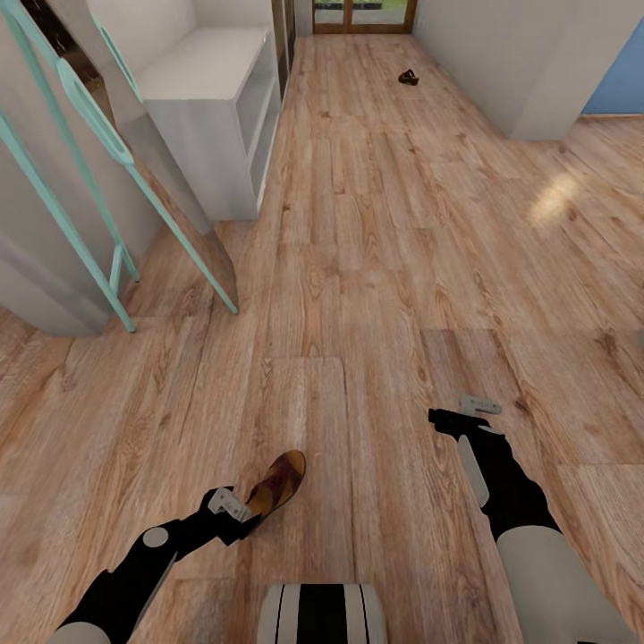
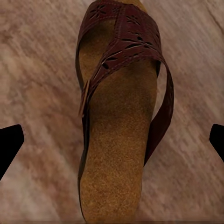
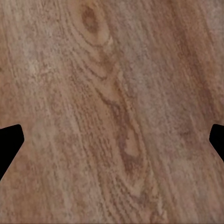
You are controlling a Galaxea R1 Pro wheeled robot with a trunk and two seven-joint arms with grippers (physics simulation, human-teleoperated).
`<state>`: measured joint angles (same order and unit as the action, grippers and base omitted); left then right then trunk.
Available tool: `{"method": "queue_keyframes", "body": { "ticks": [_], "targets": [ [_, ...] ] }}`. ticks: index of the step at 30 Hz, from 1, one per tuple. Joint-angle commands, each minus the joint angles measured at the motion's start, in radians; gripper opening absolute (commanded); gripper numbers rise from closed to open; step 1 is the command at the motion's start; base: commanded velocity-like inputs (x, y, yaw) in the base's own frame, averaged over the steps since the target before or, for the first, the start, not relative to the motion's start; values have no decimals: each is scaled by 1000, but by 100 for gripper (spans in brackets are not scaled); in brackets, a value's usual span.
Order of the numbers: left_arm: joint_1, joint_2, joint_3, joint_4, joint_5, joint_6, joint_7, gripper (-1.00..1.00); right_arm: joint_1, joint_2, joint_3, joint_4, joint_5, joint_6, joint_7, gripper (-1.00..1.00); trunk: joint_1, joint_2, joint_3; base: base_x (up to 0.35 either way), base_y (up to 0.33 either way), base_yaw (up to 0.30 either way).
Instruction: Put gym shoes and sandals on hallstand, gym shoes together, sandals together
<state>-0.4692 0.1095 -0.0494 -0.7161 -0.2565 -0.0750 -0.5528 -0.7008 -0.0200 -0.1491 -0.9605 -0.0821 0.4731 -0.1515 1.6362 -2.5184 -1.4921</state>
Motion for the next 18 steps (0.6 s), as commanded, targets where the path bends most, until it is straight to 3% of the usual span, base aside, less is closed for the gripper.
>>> {"method": "queue_keyframes", "body": {
  "ticks": [1,18],
  "targets": [
    [0,2,-1,0,-10,-8,1,100,0,-1,1,-1,-9,4,-6,100,0,0,-1,0,0,0],
    [0,6,-1,1,-10,-8,1,100,0,-1,1,-1,-8,4,-7,100,0,0,-1,0,0,0]
  ]
}}
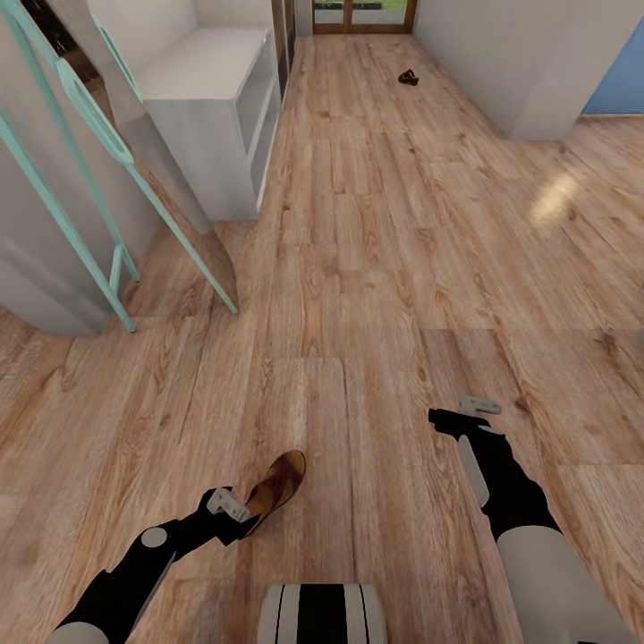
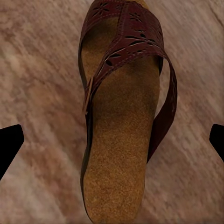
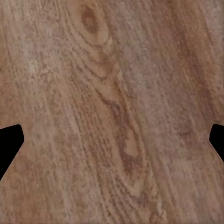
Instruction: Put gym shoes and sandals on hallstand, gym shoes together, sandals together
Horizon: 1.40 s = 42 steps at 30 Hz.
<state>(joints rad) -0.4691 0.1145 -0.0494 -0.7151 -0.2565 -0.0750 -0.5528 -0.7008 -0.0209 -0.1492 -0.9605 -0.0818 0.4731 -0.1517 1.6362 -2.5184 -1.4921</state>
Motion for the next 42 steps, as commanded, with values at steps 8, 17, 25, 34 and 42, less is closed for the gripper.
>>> {"method": "queue_keyframes", "body": {
  "ticks": [8,17,25,34,42],
  "targets": [
    [0,1,-1,-1,-10,-8,1,100,0,0,1,-1,-9,4,-6,100,0,0,-1,-9,46,-61],
    [0,1,-1,-1,-10,-8,1,100,0,-1,0,-1,-10,4,-6,100,0,0,-1,-71,250,-262],
    [0,1,-1,-1,-10,-8,1,100,0,-1,0,-1,-9,4,-6,100,0,0,-1,-40,125,-296],
    [0,0,-1,12,-10,-8,1,100,0,-1,-1,-2,-9,4,-6,100,0,0,-1,-3,10,-205],
    [0,0,-2,18,-10,-8,2,100,0,0,0,-2,-9,4,-7,100,0,0,-1,0,0,-13]
  ]
}}
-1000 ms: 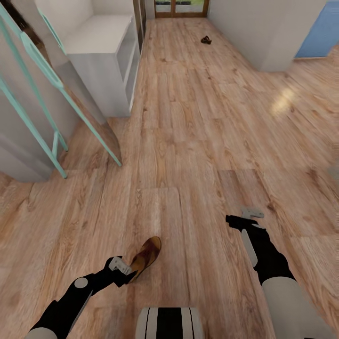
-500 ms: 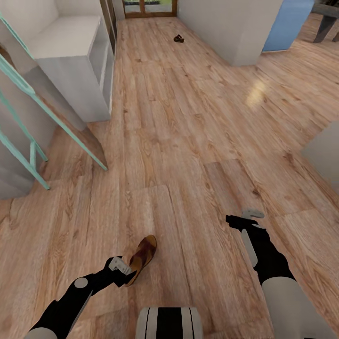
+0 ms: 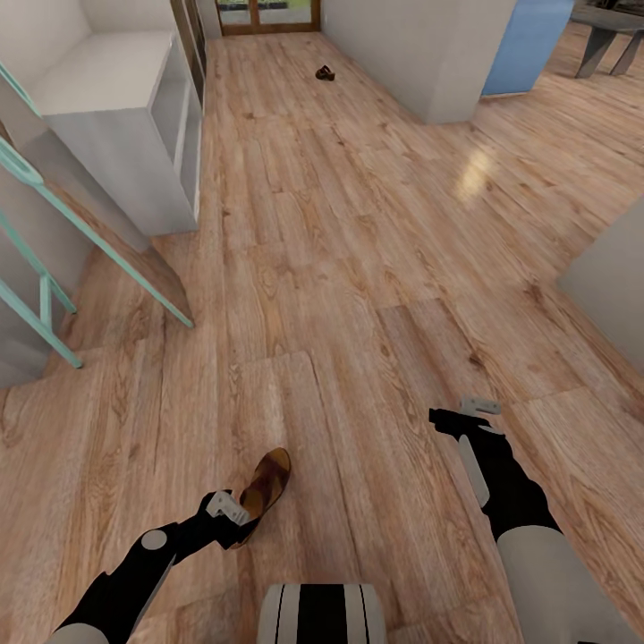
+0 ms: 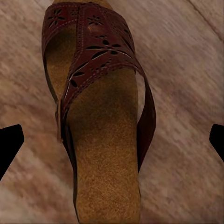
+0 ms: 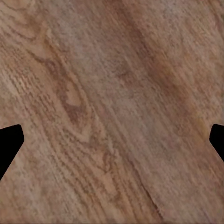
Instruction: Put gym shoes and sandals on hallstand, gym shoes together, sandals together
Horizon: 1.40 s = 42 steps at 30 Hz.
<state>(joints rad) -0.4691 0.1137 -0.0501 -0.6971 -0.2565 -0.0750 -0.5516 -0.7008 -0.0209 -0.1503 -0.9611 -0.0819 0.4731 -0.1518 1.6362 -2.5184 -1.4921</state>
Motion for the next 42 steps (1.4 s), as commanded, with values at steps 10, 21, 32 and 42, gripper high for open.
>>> {"method": "queue_keyframes", "body": {
  "ticks": [10,21,32,42],
  "targets": [
    [0,1,0,2,-10,-8,1,100,0,0,2,-2,-9,4,-8,100,3,-2,-39,0,0,0],
    [0,26,0,2,-10,-8,1,100,0,1,1,-2,-9,4,-8,100,6,-3,-74,0,0,0],
    [0,36,0,2,-10,-8,1,100,0,1,3,-1,-9,4,-8,100,6,-3,-80,0,0,0],
    [0,35,0,2,-10,-6,1,100,0,-1,0,-2,-9,4,-7,100,9,-5,-114,0,0,0]
  ]
}}
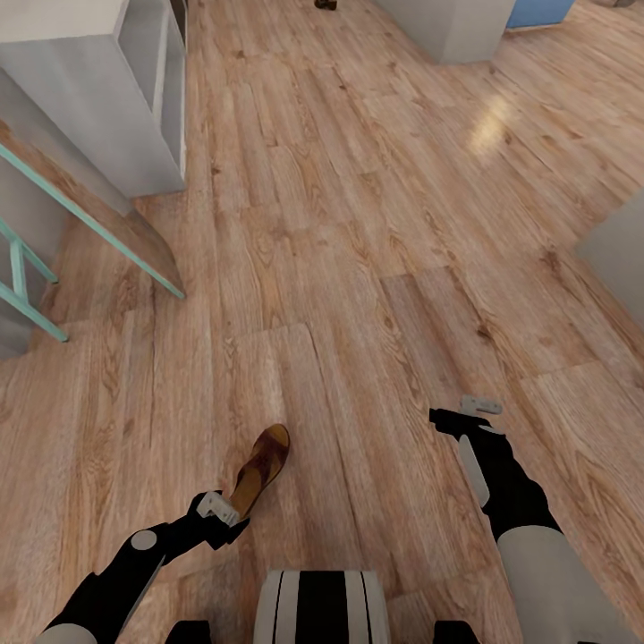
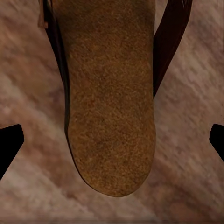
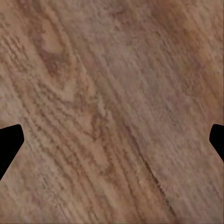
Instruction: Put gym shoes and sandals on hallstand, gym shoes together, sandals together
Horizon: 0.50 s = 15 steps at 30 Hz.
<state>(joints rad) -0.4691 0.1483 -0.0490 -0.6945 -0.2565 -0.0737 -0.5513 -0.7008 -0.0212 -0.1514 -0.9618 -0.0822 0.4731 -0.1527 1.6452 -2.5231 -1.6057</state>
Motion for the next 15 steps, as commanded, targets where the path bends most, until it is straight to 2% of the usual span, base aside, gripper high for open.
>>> {"method": "queue_keyframes", "body": {
  "ticks": [1,7,12,15],
  "targets": [
    [0,1,-1,0,-10,-8,1,100,0,0,1,-1,-9,4,-6,100,0,0,-1,0,0,0],
    [0,1,0,-1,-10,-8,1,100,0,0,1,-1,-9,4,-6,100,0,0,-4,0,0,0],
    [0,1,0,-2,-10,-8,1,100,0,0,1,-1,-10,4,-6,100,2,-1,-30,0,0,0],
    [0,1,0,-2,-10,-8,1,100,0,0,1,-1,-9,4,-6,100,2,-1,-32,0,0,0]
  ]
}}
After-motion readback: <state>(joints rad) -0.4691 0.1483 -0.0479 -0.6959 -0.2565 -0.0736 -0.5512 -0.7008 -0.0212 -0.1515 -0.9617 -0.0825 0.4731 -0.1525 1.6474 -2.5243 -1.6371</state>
